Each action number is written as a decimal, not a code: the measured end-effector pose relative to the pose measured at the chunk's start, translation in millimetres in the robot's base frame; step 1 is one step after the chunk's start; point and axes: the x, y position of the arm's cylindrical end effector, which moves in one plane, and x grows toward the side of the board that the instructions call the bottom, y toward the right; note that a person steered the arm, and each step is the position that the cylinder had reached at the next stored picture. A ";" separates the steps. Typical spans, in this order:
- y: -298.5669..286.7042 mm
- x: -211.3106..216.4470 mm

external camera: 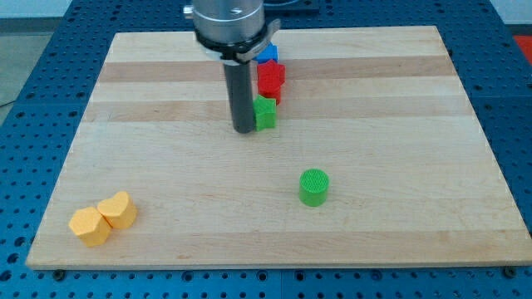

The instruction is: Slide the green circle towards center

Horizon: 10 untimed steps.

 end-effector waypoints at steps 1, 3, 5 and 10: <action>20.5 -2.6; 66.5 36.3; 263.7 38.6; 104.8 95.2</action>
